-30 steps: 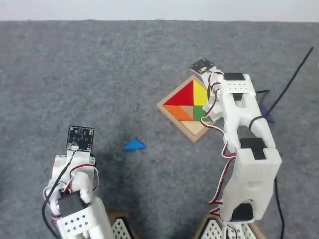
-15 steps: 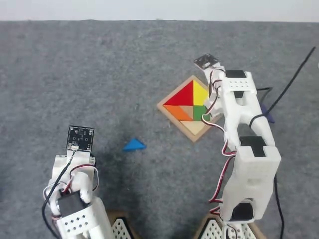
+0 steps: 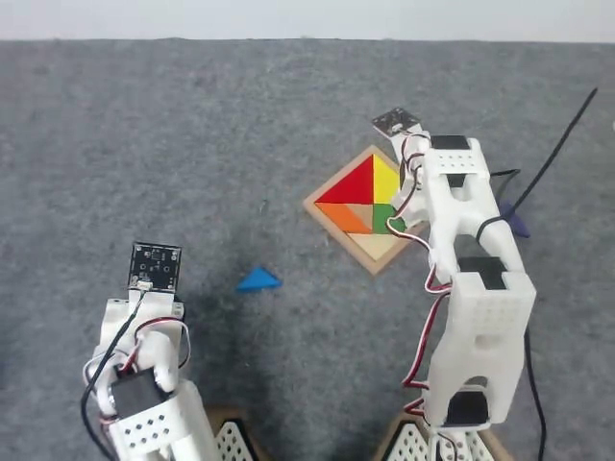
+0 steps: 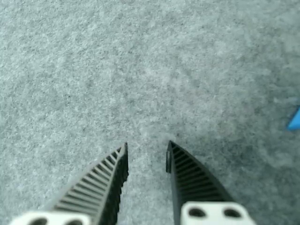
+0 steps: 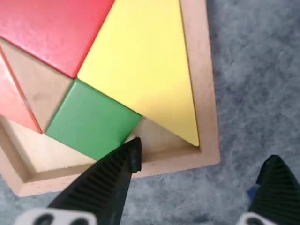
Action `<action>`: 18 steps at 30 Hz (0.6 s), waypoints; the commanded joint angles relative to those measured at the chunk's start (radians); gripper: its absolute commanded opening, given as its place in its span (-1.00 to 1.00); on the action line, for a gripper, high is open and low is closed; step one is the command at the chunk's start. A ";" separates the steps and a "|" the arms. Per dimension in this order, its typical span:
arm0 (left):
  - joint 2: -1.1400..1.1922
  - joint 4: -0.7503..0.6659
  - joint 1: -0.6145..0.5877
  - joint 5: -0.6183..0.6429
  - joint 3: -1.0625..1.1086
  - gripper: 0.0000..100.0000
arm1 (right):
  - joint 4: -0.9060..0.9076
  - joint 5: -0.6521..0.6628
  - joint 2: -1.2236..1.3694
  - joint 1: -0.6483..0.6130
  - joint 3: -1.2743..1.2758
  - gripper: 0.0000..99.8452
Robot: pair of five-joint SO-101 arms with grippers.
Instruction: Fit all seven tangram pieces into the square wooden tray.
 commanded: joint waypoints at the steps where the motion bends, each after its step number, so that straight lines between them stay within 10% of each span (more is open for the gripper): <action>1: -0.006 -0.009 -0.002 -0.006 -0.007 -0.73 | 0.048 -0.008 -0.008 0.013 0.014 -0.19; 18: -0.006 -0.009 -0.002 -0.006 -0.007 -0.73 | -0.223 -0.058 -0.615 -0.054 0.795 -0.19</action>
